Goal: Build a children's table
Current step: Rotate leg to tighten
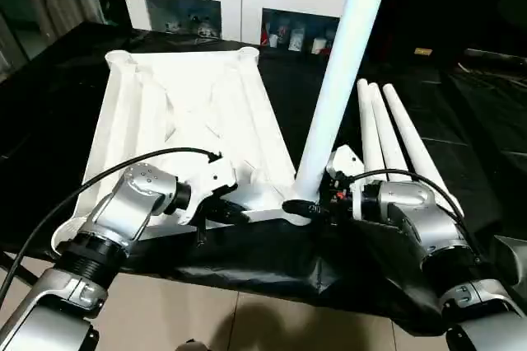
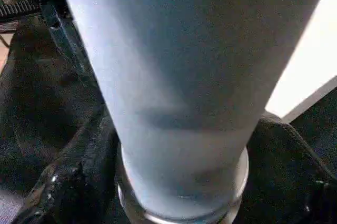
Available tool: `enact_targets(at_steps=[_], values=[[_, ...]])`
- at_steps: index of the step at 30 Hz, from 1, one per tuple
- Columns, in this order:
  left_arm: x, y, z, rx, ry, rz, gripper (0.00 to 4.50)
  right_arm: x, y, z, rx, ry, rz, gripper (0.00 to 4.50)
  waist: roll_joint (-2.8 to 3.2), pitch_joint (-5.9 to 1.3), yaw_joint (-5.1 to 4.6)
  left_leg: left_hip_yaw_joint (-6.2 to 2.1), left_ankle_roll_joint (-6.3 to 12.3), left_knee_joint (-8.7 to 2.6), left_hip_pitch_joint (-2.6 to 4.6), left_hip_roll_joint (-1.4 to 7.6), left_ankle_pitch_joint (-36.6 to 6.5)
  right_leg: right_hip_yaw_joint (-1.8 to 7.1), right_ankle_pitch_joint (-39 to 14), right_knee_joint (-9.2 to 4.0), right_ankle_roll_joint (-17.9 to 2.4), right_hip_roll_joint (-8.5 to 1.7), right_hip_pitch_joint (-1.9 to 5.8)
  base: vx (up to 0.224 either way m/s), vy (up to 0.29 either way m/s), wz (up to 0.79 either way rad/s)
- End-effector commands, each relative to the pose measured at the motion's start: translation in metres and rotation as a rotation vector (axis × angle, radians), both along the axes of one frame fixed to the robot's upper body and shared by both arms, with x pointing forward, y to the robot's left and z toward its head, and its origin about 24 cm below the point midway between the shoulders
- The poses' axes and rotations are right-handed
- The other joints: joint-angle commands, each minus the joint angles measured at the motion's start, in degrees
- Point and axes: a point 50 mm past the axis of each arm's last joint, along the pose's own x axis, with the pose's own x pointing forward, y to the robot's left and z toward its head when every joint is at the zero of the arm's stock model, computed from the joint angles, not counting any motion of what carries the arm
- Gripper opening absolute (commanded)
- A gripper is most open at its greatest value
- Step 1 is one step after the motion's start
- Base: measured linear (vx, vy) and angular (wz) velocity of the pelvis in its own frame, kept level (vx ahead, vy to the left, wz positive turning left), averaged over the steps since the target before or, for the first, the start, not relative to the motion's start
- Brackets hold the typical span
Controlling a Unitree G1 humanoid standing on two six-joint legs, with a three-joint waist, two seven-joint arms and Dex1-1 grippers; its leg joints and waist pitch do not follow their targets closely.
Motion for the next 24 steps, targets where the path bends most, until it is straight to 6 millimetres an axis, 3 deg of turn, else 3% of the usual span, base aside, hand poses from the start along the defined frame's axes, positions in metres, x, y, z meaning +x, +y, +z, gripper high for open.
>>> enact_targets(at_steps=[1, 8, 10, 11, 13, 15, 16, 17, 21, 24], values=[[-0.003, -0.011, 0.004, -0.046, 0.022, -0.066, 0.0, 0.002, -0.005, 0.003, -0.019, -0.008, -0.011, 3.12, 0.34, -3.92, -0.14, -0.23, 2.24, -3.81, 0.21, 1.7, -11.0, 3.22, -10.2, -3.58, -12.5, -3.41, 3.34, 0.0, 0.0, 0.0], [0.001, -0.013, 0.002, -0.043, 0.019, -0.027, 0.0, 0.003, -0.007, -0.001, 0.005, 0.001, -0.072, 2.75, 0.8, -3.94, -0.15, -0.28, 1.91, -3.83, 0.34, 1.71, -11.5, 3.21, -9.7, -3.55, -12.8, -3.37, 3.3, 0.0, 0.0, 0.0], [0.015, -0.02, 0.0, -0.041, -0.055, 0.105, 0.0, 0.015, -0.009, -0.007, 0.064, 0.015, -0.317, 2.73, 0.69, -3.75, -0.36, -0.19, 1.49, -3.92, 0.36, 1.65, -12.3, 3.28, -10.7, -3.82, -12.8, -3.36, 3.12, 0.0, 0.0, 0.0], [0.022, -0.025, -0.001, -0.044, -0.098, 0.18, 0.0, 0.021, -0.009, -0.013, 0.083, 0.035, -0.48, 2.72, 0.64, -3.62, -0.41, -0.32, 0.28, -3.98, 0.74, 1.54, -14.3, 3.22, -14.5, -4.24, -12.1, -3.52, 2.99, 0.0, 0.0, 0.0], [0.029, -0.031, -0.002, -0.055, -0.1, 0.272, 0.0, 0.023, -0.008, -0.018, 0.085, 0.044, -0.571, 2.72, 0.51, -3.73, -0.56, -0.45, -0.83, -3.97, 0.74, 1.42, -15.0, 3.11, -19.2, -4.68, -10.1, -3.71, 3.13, 0.0, 0.0, 0.0], [0.036, -0.043, -0.006, -0.052, -0.113, 0.365, 0.0, 0.026, -0.003, -0.026, 0.094, 0.063, -0.748, 2.72, 0.79, -3.65, -0.51, -0.34, -0.46, -3.91, 0.86, 1.24, -15.3, 3.18, -20.2, -5.05, -9.2, -3.63, 2.77, 0.0, 0.0, 0.0], [0.038, -0.046, -0.007, -0.049, -0.115, 0.383, 0.0, 0.027, -0.001, -0.028, 0.094, 0.072, -0.804, 2.72, 0.6, -3.69, -0.63, -0.26, -0.32, -3.91, 0.73, 1.21, -15.1, 3.18, -20.4, -5.1, -9.0, -3.6, 2.86, 0.0, 0.0, 0.0], [0.041, -0.054, -0.008, -0.059, -0.114, 0.428, 0.0, 0.029, 0.004, -0.032, 0.08, 0.077, -0.882, 2.72, 0.98, -3.79, -0.56, -0.34, -0.49, -3.94, 0.74, 1.19, -14.4, 3.16, -20.3, -5.04, -8.9, -3.61, 2.79, 0.0, 0.0, 0.0], [0.045, -0.072, -0.009, -0.064, -0.116, 0.482, 0.0, 0.032, 0.021, -0.034, 0.049, 0.069, -0.995, 2.72, 1.11, -3.96, -0.51, -0.29, 0.31, -3.9, 0.43, 1.04, -14.1, 3.02, -18.7, -5.01, -8.4, -3.42, 2.85, 0.0, 0.0, 0.0], [0.048, -0.079, -0.01, -0.047, -0.139, 0.485, 0.0, 0.035, 0.035, -0.028, 0.07, 0.05, -0.964, 2.72, 1.24, -4.04, -0.53, -0.29, 0.88, -3.92, 0.32, 0.97, -14.3, 2.96, -17.4, -4.97, -8.4, -3.25, 2.89, 0.0, 0.0, 0.0]])
